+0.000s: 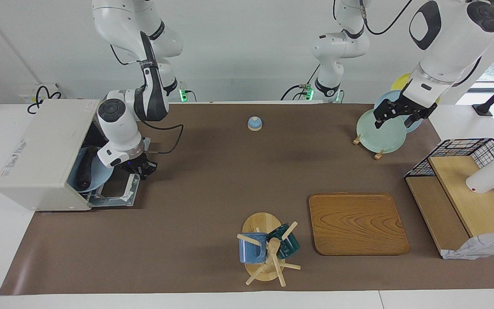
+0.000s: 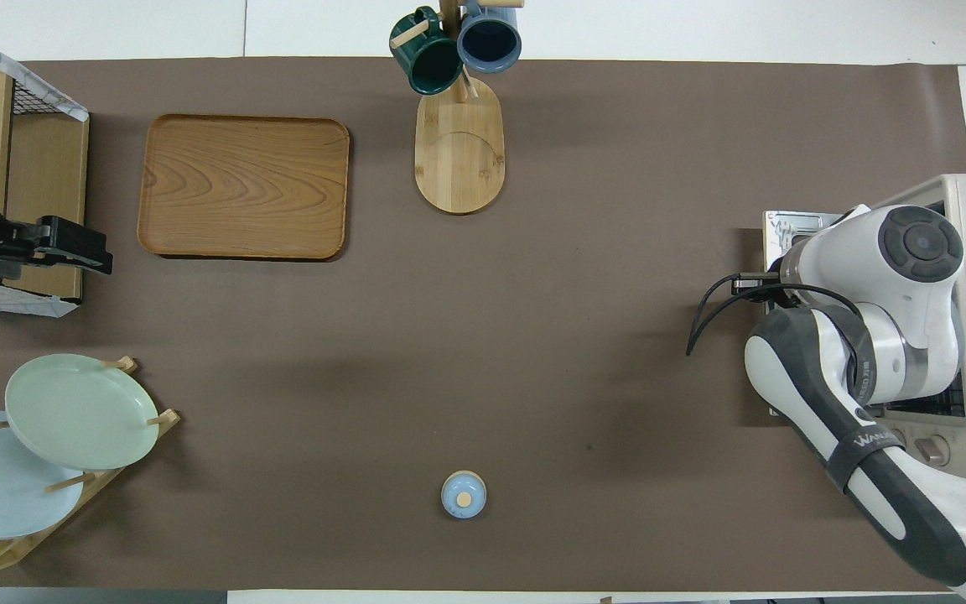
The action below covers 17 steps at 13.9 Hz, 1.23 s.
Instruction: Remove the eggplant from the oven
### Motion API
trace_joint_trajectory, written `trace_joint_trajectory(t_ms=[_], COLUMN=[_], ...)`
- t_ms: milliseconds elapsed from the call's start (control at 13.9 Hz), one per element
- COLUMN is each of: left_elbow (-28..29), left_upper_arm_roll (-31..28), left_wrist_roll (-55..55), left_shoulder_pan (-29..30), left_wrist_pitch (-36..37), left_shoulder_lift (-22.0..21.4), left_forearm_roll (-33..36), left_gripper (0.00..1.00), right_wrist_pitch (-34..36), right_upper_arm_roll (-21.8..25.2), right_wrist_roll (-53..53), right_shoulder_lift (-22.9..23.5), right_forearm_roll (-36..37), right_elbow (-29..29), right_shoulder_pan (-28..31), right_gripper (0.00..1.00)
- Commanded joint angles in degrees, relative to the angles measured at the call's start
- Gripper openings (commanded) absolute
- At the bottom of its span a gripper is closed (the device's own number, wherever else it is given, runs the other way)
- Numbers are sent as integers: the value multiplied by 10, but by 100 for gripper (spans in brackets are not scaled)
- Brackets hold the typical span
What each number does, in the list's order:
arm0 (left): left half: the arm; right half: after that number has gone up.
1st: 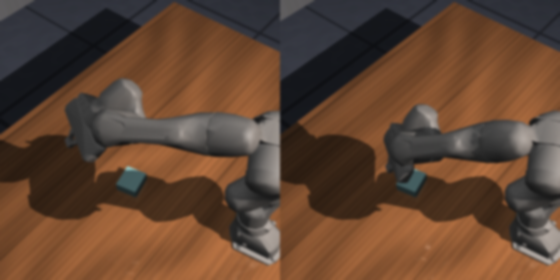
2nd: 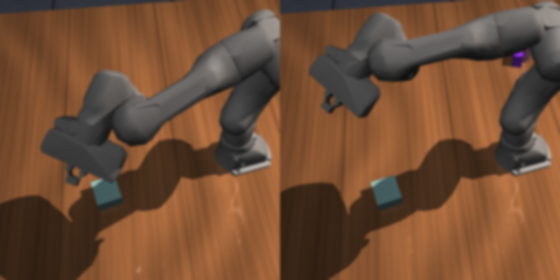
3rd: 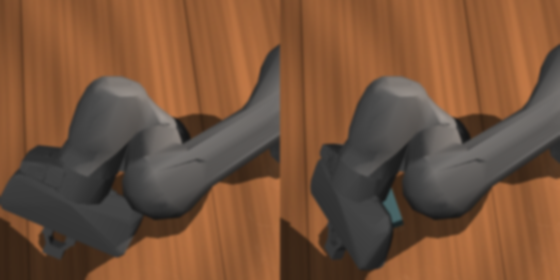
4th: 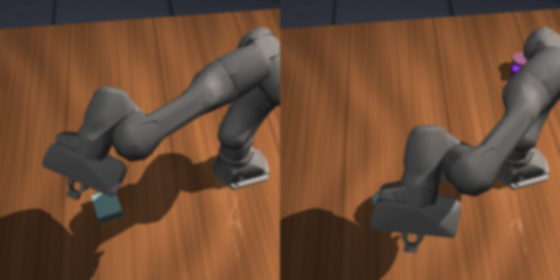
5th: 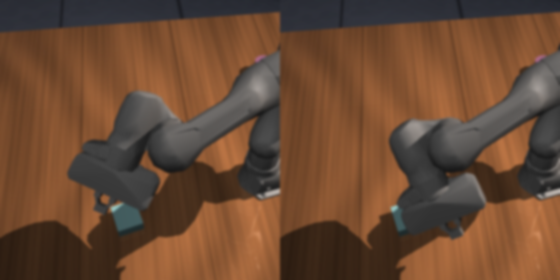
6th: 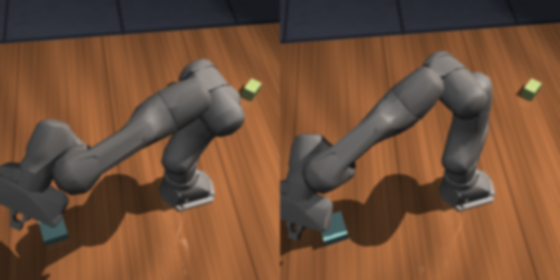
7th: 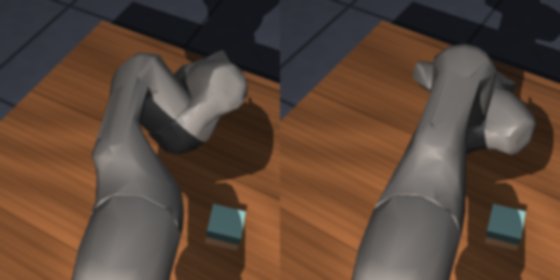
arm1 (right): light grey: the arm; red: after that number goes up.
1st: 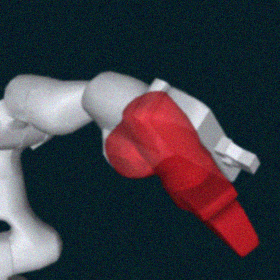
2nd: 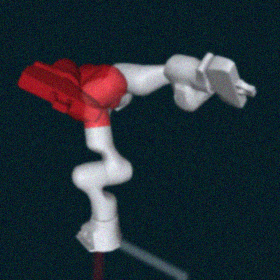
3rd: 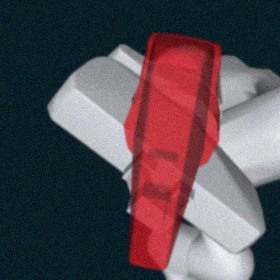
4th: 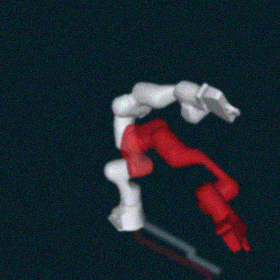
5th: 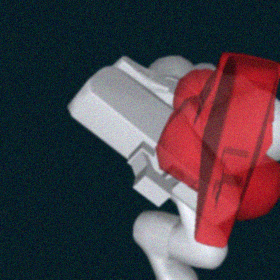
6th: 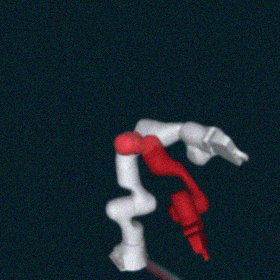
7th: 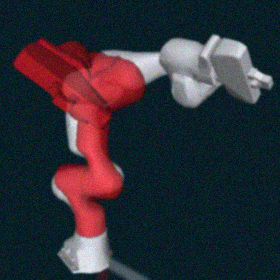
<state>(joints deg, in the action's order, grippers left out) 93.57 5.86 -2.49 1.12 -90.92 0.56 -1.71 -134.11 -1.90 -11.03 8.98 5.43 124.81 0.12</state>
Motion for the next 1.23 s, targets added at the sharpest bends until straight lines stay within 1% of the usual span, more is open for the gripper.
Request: trace_joint_trajectory(t_ms=[0, 289, 361, 577, 649, 794, 866, 938, 1010, 1082, 1155], left_elbow=[14, 13, 13, 14, 14, 14, 13, 14, 14, 13, 15], left_upper_arm_roll=[3, 3, 4, 3, 3, 3, 3, 3, 3, 3, 3], left_wrist_roll=[5, 5, 5, 5, 5, 5, 5, 5, 5, 5, 5], left_shoulder_pan=[6, 6, 6, 6, 6, 6, 6, 6, 6, 6, 6], left_wrist_pitch=[-9, -9, -9, -9, -9, -9, -9, -9, -9, -4, -3], left_shoulder_lift=[-14, -14, -14, -14, -14, -14, -14, -14, -14, -14, -14], left_forearm_roll=[5, 6, 5, 6, 6, 5, 5, 6, 5, 5, 5], left_gripper=[100, 100, 100, 100, 100, 100, 100, 100, 100, 100, 100], right_wrist_pitch=[-26, -22, -20, -10, -3, 38, 63, 89, 104, 116, 127], right_upper_arm_roll=[13, 1, -1, -2, -5, -8, -8, -7, -3, -2, -2], right_wrist_roll=[0, -3, -7, -22, -22, -23, -26, -27, -28, -27, -27], right_shoulder_lift=[15, 15, 15, 15, 14, 8, 5, -6, -11, -15, -25], right_forearm_roll=[20, -15, -18, -18, -18, -18, -17, -10, -1, 13, 25], right_elbow=[-11, -12, -13, -18, -23, -48, -64, -75, -83, -90, -90], right_shoulder_pan=[24, 21, 9, 3, 3, 1, 1, 1, 2, 9, 15], right_gripper=[0, 0, 0, 0, 0, 2, 30, 44, 54, 58, 59])
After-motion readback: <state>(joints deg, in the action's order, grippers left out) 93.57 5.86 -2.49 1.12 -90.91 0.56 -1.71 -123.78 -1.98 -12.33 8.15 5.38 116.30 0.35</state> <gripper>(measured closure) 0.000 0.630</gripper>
